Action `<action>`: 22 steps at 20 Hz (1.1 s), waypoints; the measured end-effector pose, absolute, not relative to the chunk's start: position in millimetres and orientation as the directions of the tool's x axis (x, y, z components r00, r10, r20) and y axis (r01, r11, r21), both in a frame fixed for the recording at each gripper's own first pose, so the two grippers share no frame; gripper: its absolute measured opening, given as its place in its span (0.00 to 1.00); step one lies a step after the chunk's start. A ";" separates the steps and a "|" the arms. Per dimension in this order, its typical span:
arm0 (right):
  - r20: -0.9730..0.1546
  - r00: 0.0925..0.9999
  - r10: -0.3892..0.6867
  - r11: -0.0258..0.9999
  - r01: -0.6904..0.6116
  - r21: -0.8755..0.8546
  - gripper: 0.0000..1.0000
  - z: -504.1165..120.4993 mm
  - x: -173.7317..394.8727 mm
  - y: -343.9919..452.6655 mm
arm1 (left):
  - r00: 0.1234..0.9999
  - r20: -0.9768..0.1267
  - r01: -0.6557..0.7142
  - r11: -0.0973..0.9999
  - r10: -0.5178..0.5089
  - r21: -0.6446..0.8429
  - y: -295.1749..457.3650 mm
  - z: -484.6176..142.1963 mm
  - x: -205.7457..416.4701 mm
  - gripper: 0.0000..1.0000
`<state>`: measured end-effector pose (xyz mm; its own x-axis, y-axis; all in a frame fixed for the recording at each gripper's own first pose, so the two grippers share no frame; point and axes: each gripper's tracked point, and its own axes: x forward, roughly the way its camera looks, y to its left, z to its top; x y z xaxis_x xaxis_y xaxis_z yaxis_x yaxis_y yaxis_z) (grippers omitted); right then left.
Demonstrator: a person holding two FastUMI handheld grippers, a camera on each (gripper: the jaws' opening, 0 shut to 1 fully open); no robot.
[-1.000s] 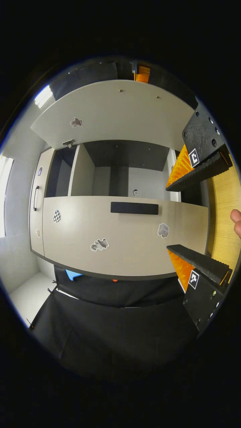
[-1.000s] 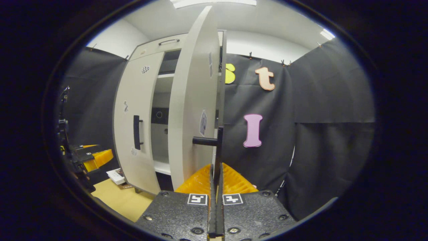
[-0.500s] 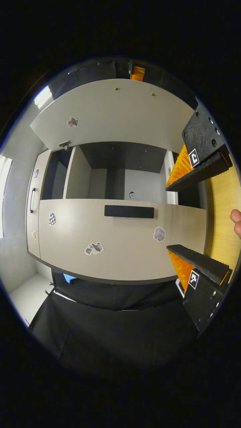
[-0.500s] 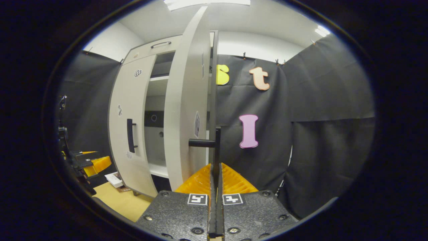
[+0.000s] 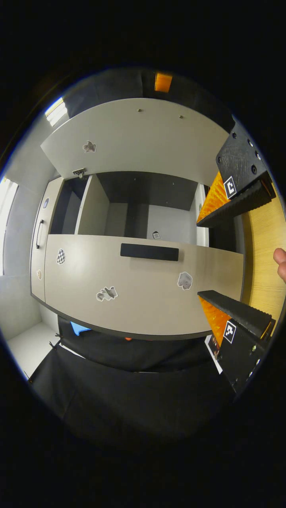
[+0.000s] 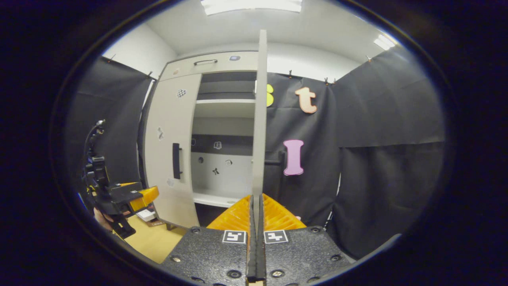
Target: Open the right door of the double-door shoe cabinet with the right hand, and open the left door with the left hand.
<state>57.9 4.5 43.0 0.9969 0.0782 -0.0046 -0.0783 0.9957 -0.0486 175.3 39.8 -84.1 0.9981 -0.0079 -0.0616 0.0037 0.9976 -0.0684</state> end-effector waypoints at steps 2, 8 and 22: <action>-0.006 0.995 0.100 0.994 -0.100 -0.049 0.03 39.8 59.9 15.3 | 0.999 -0.038 0.006 0.998 -0.008 -0.062 45.3 -82.5 168.2 0.95; -0.032 0.989 0.144 0.985 -0.146 -0.092 0.46 28.6 63.8 30.9 | 0.998 -0.044 -0.039 0.998 0.036 -0.051 68.8 -84.6 152.2 0.95; -0.024 0.979 0.203 0.979 -0.203 0.015 0.89 20.3 64.1 41.8 | 1.000 0.004 0.003 1.000 -0.003 0.020 41.1 -28.2 252.0 0.95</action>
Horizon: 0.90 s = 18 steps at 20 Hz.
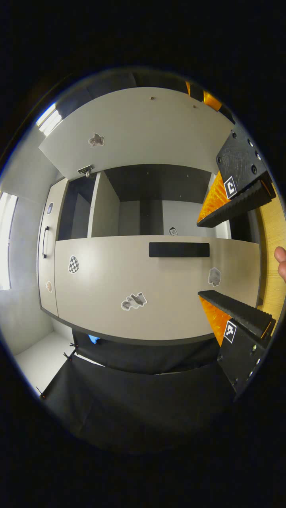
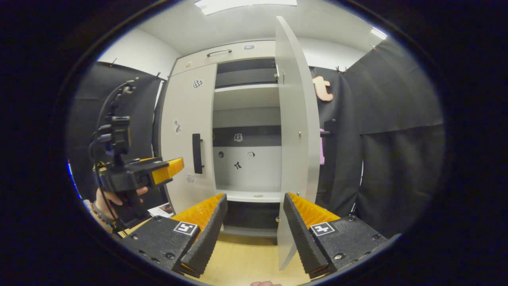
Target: Open the right door of the double-door shoe cabinet with the right hand, and open the left door with the left hand.
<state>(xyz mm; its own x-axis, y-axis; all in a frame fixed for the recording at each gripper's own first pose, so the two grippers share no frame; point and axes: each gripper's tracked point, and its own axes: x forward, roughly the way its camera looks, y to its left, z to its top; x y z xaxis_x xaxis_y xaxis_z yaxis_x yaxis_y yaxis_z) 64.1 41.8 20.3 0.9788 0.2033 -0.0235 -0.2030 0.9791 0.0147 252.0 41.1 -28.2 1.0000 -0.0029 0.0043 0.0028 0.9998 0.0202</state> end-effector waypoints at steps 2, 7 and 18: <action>-0.017 0.975 0.223 0.975 -0.223 0.004 0.89 19.8 63.8 43.4 | 1.000 0.009 0.017 1.000 -0.017 0.008 33.0 -23.5 275.2 0.95; -0.023 0.975 0.222 0.975 -0.222 -0.002 0.89 17.3 62.0 37.7 | 1.000 -0.011 -0.012 0.999 0.013 0.043 36.3 -22.6 327.8 0.95; -0.002 0.978 0.207 0.978 -0.207 0.000 0.88 21.6 72.5 31.5 | 0.997 -0.059 -0.049 0.998 0.050 0.027 44.5 -39.5 354.8 0.94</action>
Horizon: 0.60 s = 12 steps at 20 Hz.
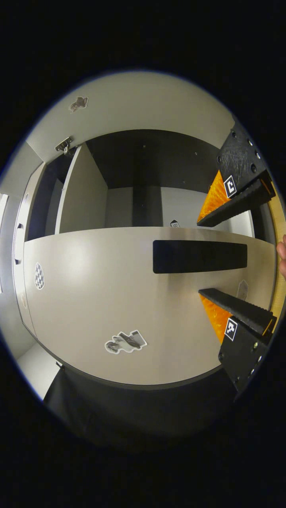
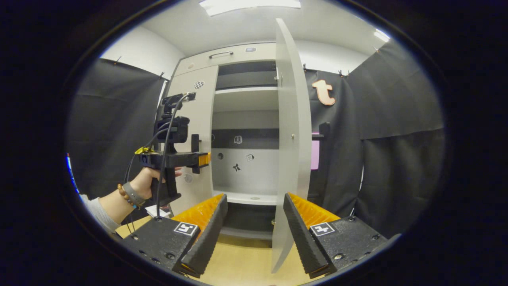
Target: Open the right door of the double-door shoe cabinet with the right hand, and open the left door with the left hand.
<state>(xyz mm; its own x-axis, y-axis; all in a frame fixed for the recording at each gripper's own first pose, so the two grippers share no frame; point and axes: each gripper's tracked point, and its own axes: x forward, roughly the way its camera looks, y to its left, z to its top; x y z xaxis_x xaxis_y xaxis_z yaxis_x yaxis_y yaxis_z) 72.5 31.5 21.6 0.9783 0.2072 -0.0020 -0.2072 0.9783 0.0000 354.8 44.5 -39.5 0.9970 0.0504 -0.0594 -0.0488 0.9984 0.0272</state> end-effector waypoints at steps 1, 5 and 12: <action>-0.003 0.977 0.214 0.977 -0.214 0.002 0.88 21.4 73.4 33.5 | 0.997 -0.060 -0.055 0.998 0.056 0.028 46.2 -40.0 355.3 0.92; -0.005 0.974 0.228 0.974 -0.228 -0.002 0.89 19.3 77.1 38.5 | 0.996 -0.061 -0.057 0.998 0.058 0.024 51.5 -40.8 354.3 0.77; -0.007 0.975 0.223 0.975 -0.223 -0.013 0.88 18.4 77.3 39.1 | 0.997 -0.077 -0.022 1.000 0.022 -0.001 42.6 -45.6 355.6 0.18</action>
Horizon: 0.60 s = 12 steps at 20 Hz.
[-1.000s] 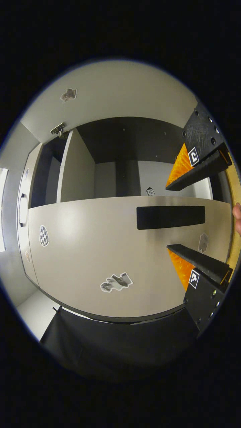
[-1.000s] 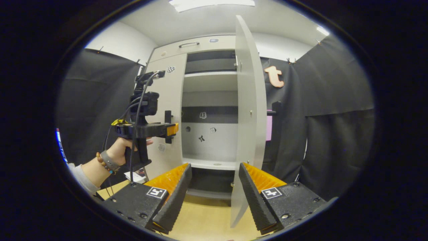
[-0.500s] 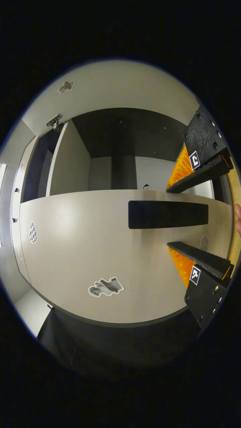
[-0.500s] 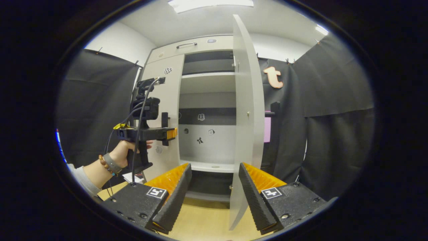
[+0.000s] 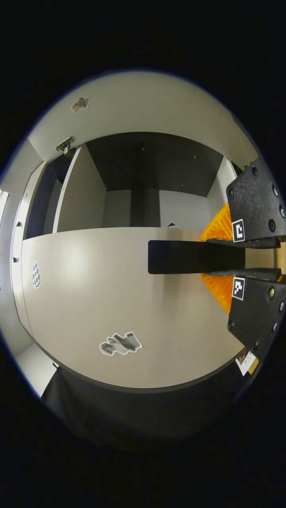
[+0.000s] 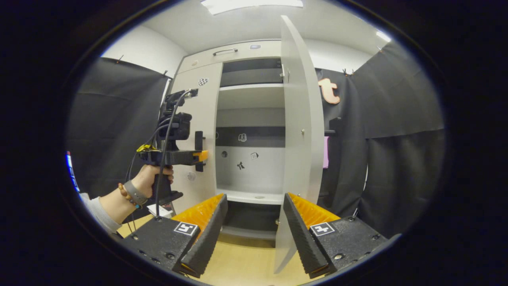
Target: Open the right door of the double-door shoe cabinet with the right hand, and open the left door with the left hand.
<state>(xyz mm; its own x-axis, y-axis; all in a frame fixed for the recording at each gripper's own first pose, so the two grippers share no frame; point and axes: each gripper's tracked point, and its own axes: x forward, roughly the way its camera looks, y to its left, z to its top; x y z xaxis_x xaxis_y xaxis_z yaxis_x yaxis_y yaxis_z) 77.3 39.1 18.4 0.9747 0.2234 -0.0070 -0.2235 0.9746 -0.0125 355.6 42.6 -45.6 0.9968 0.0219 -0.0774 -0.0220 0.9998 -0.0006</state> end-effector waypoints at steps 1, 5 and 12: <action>-0.007 0.975 0.221 0.975 -0.221 -0.015 0.88 18.4 77.1 38.1 | 0.997 -0.079 -0.022 1.000 0.021 -0.017 41.9 -46.4 354.5 0.11; -0.004 0.979 0.205 0.979 -0.205 -0.015 0.88 19.4 76.1 35.3 | 0.997 -0.079 -0.023 1.000 0.022 -0.014 41.0 -45.2 352.8 0.06; -0.003 0.981 0.194 0.981 -0.194 -0.022 0.88 19.6 70.4 37.0 | 0.996 -0.090 -0.020 1.000 0.019 -0.006 40.7 -45.0 344.4 0.06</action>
